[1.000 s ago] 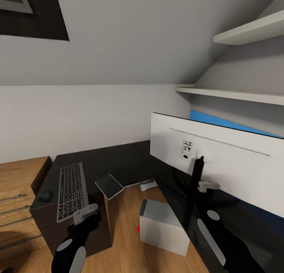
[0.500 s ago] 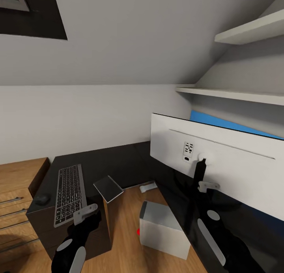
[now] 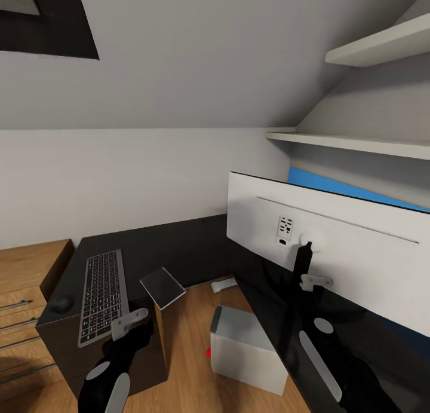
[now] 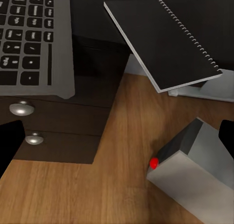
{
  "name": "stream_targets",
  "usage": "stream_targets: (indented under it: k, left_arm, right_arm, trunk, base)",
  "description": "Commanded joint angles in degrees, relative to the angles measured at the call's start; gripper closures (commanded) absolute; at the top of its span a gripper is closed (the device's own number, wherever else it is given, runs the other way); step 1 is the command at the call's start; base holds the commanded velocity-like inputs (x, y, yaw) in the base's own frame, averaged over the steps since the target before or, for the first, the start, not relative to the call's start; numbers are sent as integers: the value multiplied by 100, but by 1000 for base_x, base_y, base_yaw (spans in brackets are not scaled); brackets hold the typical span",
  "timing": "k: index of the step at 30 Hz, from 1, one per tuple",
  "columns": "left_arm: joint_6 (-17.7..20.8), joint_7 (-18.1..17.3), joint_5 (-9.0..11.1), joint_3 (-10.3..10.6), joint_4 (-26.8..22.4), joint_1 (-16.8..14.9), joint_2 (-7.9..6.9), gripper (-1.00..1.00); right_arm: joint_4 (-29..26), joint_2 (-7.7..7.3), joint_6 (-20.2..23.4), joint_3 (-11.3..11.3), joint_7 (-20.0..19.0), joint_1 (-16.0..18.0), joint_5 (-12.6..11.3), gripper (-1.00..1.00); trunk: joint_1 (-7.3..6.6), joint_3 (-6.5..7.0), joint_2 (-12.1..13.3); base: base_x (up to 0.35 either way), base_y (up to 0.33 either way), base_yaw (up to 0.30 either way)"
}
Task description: In the bedroom, organize the workspace by keeping the computer under the desk, ensuring the monitor is on the desk, placing the keyboard on the desk next to the monitor, placing the mouse on the desk next to the keyboard, moving the folder from the swivel chair onto the desk next to the mouse, stacking the notebook on top of the folder with the pen on top of the notebook, and positioning the swivel chair next to the desk.
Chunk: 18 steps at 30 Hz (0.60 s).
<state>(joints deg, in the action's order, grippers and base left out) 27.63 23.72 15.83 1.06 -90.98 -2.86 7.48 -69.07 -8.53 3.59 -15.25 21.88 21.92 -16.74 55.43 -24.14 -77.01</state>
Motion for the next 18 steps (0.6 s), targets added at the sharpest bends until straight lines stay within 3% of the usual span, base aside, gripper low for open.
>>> stream_targets:
  k: [1, 4, 5, 18]
  left_arm:
    - [14, 54, 60, 7, -6, -4, -1, -100]
    - [14, 52, 60, 5, -7, -4, -1, -100]
    - [14, 53, 60, 5, -6, -4, -1, -100]
    - [14, 52, 55, 3, -8, -4, -1, -100]
  right_arm:
    - [-10, -8, 28, -22, 47, 5, -25, -100]
    - [-10, -8, 28, -22, 49, 5, -23, -100]
    - [-10, -8, 28, -22, 55, 5, -23, 100]
    - [-27, -11, 27, -22, 52, 5, -23, 100]
  trunk:
    - [0, -7, -4]
    - [0, -7, -4]
    - [0, -7, -4]
    - [0, -7, -4]
  base:
    - [1, -1, 0]
    - [0, 0, 0]
    - [0, 0, 0]
    - [0, 0, 0]
